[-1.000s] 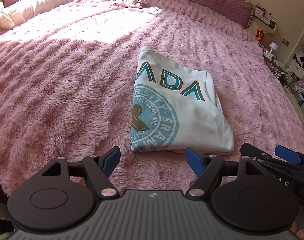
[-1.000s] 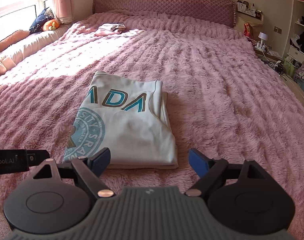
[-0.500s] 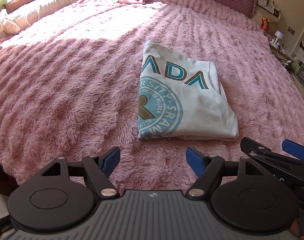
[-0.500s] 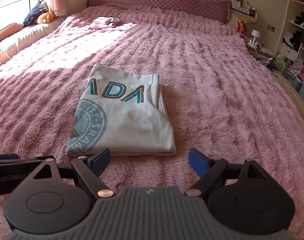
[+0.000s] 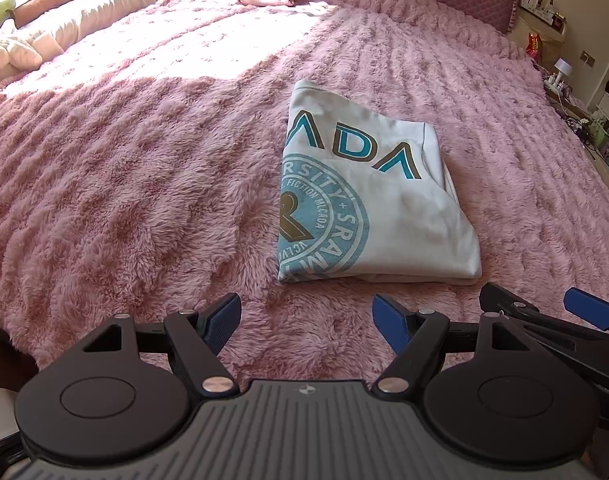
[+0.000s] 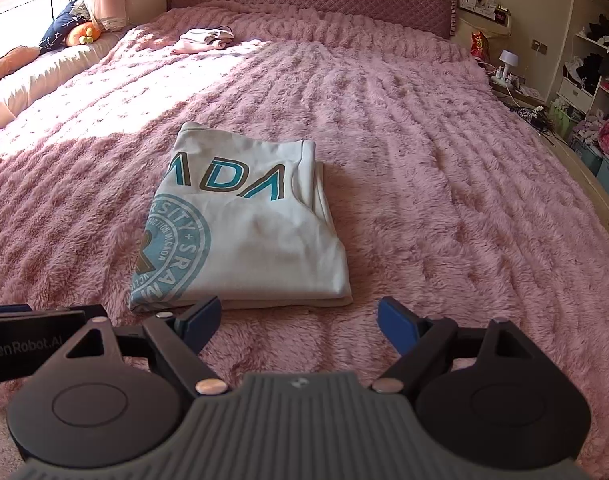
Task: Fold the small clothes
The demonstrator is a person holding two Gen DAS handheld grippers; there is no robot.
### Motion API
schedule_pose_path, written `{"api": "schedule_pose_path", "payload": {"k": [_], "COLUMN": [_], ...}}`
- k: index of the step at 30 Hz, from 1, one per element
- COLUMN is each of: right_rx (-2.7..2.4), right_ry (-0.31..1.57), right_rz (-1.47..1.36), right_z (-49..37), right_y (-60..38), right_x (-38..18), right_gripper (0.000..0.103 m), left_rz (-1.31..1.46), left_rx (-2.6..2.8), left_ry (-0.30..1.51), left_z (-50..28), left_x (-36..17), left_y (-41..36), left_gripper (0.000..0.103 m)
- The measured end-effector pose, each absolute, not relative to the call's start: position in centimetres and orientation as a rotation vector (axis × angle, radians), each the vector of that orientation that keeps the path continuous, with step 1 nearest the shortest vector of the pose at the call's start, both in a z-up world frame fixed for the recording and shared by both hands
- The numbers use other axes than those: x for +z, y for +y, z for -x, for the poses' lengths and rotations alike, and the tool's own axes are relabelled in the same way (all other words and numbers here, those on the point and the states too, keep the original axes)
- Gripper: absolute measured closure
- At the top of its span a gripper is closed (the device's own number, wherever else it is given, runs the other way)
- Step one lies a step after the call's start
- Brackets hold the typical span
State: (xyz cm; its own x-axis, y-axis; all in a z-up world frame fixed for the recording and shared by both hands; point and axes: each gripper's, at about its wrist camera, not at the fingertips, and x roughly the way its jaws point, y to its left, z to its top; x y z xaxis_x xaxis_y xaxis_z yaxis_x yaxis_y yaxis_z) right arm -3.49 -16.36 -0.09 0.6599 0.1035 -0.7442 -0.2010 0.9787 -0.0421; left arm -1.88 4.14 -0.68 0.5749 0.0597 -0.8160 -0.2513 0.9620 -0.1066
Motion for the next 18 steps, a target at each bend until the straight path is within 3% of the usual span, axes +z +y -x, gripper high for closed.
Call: {"api": "schedule_pose_path", "payload": {"k": [18], "right_rx": [0.175], "right_ry": [0.826], "right_rz": [0.152], "right_z": [3.36], "right_y": [-15.89], "right_x": [-0.14], "right_gripper": [0.022], "left_rz": [0.244], "left_rx": [0.175], "left_ry": [0.965], "left_z": [1.74], "left_x": [-0.95], "left_y": [4.57], "left_gripper": [0.016]}}
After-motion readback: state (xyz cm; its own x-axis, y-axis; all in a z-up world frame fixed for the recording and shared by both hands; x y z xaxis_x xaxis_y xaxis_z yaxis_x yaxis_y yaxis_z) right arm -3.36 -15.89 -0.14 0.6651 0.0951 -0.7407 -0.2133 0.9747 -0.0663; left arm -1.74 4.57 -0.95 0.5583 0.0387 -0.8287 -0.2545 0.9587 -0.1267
